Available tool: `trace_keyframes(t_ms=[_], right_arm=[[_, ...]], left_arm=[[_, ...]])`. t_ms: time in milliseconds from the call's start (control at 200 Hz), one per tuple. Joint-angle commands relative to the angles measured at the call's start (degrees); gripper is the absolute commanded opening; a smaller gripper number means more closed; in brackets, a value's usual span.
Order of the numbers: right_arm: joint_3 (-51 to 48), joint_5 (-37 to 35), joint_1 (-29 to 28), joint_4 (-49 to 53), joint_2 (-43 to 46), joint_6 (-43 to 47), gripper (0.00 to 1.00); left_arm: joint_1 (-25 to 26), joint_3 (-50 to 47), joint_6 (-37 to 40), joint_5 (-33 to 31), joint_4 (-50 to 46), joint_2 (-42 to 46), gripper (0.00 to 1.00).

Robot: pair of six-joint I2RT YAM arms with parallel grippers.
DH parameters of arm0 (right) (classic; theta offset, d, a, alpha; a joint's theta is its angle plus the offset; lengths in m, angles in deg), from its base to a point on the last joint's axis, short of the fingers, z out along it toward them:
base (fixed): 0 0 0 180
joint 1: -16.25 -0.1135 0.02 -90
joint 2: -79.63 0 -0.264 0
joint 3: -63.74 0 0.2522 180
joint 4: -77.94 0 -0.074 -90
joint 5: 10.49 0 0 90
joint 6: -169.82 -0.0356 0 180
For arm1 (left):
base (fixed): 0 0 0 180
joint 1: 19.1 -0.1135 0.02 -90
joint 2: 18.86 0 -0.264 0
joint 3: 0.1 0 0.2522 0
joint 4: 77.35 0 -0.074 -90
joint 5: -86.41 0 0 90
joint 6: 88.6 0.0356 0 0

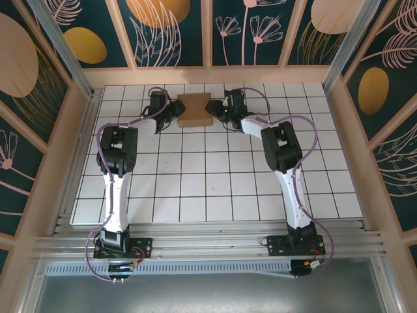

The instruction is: Fold the paper box

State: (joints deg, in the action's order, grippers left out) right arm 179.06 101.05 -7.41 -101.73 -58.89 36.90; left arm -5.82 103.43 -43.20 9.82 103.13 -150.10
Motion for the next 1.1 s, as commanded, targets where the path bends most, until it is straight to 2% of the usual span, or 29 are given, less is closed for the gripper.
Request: trace_keyframes(t_ms=[0,95,210,340,430,496,566,626,691,786,876,946,1006,1076,1096], right_arm=[[1.8,4.5,-0.2,2.4,5.1,4.0,0.55],[-3.5,4.5,0.5,2.1,12.8,6.9,0.63],[-15.1,3.4,2.5,0.7,25.8,10.2,0.69],[-31.4,-0.4,5.6,0.1,43.3,14.8,0.74],[-42.1,-4.7,8.0,1.5,55.9,19.6,0.76],[-49.9,-8.8,9.9,2.3,64.6,24.1,0.79],[-58.2,-14.7,12.3,1.9,73.4,26.8,0.91],[-65.4,-16.4,15.5,0.1,80.3,27.2,0.99],[-73.1,-18.3,19.4,-3.1,86.6,27.3,0.99],[-79.9,-20.1,24.2,-7.5,89.1,28.5,0.99],[-84.1,-20.8,28.1,-14.8,84.7,31.1,0.99],[-86.6,-20.7,29.2,-23.5,78.4,33.8,0.99],[-87.2,-21.2,29.3,-30.3,71.7,35.6,0.99],[-87.7,-21.5,29.4,-40.1,63.8,35.8,0.99],[-86.5,-21.2,29.6,-39.6,62.3,35.6,0.99]], left_arm=[[1.2,-0.4,1.5,4.7,-1.2,5.3,0.58],[1.2,-1.8,3.8,6.4,-1.8,10.2,0.83],[1.2,-7.5,6.2,5.4,-2.5,19.6,0.98],[1.2,-19.3,7.2,3.1,-1.4,34.1,0.99],[1.1,-29.7,7.7,-0.9,-0.3,45.9,0.99],[1.2,-37.4,9.6,-4.9,-0.7,54.7,0.99],[1.2,-45.1,12.4,-10.2,-1.0,64.0,0.99],[1.2,-51.7,15.6,-15.8,-0.5,71.5,0.99],[1.1,-58.8,20.6,-21.8,0.7,79.1,0.99],[1.2,-68.0,27.8,-29.2,3.9,87.9,0.99],[1.2,-75.2,33.5,-34.7,8.5,92.0,0.99],[1.2,-78.8,35.2,-39.5,11.9,92.0,0.99],[1.2,-81.4,38.8,-41.1,16.4,90.5,0.99],[0.9,-84.3,41.7,-43.5,24.3,86.6,0.99],[0.7,-85.0,42.6,-43.5,27.2,84.9,0.99]])
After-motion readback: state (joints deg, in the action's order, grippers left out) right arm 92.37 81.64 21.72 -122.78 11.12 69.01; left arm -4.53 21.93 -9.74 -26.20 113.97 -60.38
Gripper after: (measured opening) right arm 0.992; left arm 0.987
